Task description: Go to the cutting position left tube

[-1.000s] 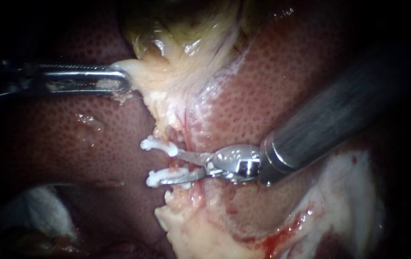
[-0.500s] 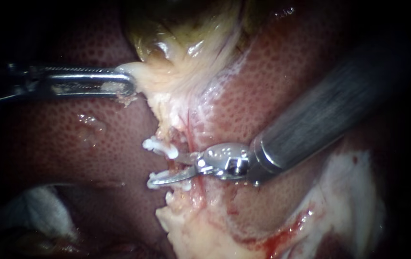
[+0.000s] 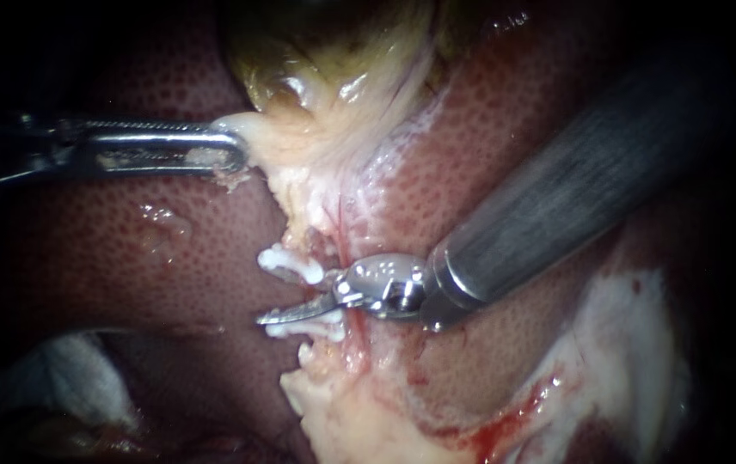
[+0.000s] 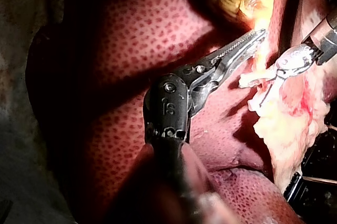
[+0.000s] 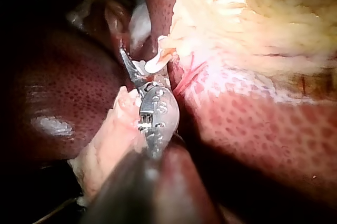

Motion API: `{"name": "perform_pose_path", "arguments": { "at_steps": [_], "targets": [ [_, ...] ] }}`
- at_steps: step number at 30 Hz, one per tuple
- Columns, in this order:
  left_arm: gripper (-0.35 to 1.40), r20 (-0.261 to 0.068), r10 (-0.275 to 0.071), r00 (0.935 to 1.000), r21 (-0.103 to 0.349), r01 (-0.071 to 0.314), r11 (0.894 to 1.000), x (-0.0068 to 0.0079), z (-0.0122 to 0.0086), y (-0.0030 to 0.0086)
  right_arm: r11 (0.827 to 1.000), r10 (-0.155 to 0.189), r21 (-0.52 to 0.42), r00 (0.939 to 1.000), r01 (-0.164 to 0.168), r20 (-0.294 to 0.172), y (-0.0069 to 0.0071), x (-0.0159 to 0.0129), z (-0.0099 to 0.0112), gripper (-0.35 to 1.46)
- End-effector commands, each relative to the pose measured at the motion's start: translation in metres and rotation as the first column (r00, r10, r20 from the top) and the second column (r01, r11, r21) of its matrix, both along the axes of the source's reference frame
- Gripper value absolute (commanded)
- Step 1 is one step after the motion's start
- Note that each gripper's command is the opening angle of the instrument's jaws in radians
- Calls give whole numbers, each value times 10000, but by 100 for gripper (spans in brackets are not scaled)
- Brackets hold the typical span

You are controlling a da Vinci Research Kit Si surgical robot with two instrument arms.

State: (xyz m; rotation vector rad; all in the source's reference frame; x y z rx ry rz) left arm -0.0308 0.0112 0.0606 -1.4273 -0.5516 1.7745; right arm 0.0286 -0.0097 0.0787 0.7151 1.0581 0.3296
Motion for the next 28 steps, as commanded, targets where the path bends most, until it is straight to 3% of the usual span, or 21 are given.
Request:
{"name": "perform_pose_path", "arguments": {
  "at_steps": [1, 18, 19, 28],
  "targets": [
    [-35, 4, 4, 10000, 2, -4, 10000, 0, 0, 0, 10000, -23, -21, 10000, 23, -24, -1, 1, 0, 123],
    [-35, 3, 4, 10000, 0, -4, 10000, 0, 1, 0, 9998, -113, 145, 9999, 113, -22, -4, 14, 5, 121],
    [-35, 3, 4, 10000, 0, -4, 10000, 0, 1, 0, 9998, -114, 145, 9999, 114, -23, -4, 14, 5, 111],
    [-35, 5, 8, 10000, -4, -8, 10000, -1, 3, 0, 9998, -127, 143, 9999, 127, -31, -5, 14, 5, 111]
  ]
}}
